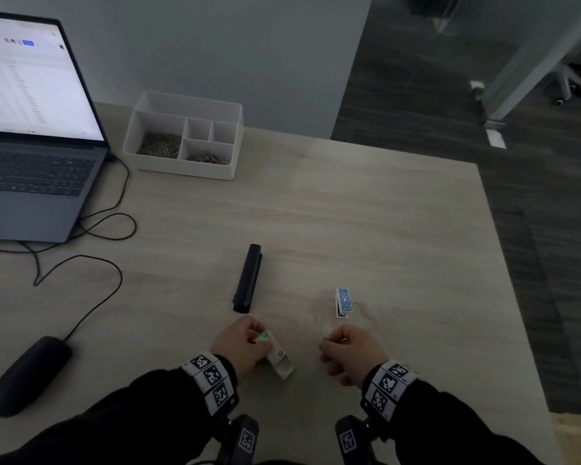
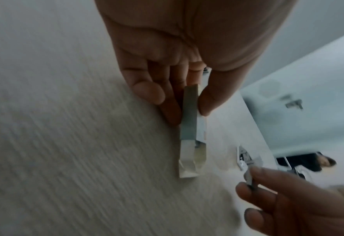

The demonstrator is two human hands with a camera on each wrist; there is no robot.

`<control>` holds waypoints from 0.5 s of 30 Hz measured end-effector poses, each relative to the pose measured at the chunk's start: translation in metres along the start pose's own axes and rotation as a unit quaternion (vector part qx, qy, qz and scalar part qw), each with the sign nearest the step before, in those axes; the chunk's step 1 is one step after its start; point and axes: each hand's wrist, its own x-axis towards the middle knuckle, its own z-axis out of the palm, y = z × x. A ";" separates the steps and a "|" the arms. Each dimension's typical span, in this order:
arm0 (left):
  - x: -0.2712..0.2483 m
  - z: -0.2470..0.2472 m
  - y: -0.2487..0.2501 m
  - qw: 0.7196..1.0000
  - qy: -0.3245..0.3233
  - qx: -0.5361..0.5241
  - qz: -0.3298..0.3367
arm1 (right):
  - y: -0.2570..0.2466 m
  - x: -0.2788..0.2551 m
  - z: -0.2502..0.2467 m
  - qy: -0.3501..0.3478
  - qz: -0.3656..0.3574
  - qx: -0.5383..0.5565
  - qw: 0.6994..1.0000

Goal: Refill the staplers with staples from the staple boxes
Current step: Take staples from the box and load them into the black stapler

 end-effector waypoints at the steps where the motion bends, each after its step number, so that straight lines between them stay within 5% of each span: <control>1: 0.001 0.000 0.001 0.999 0.011 0.047 0.014 | 0.001 0.002 0.000 0.004 -0.001 -0.003 1.000; 5: 0.002 -0.001 0.003 0.988 0.020 0.142 0.065 | 0.003 0.008 0.000 0.027 -0.030 -0.091 0.995; 10: 0.007 -0.005 -0.003 0.981 0.034 0.158 0.106 | 0.007 0.016 -0.003 0.038 -0.095 -0.306 0.947; 15: 0.011 -0.021 -0.009 0.991 0.066 0.104 0.044 | 0.005 0.018 -0.005 0.051 -0.132 -0.290 0.947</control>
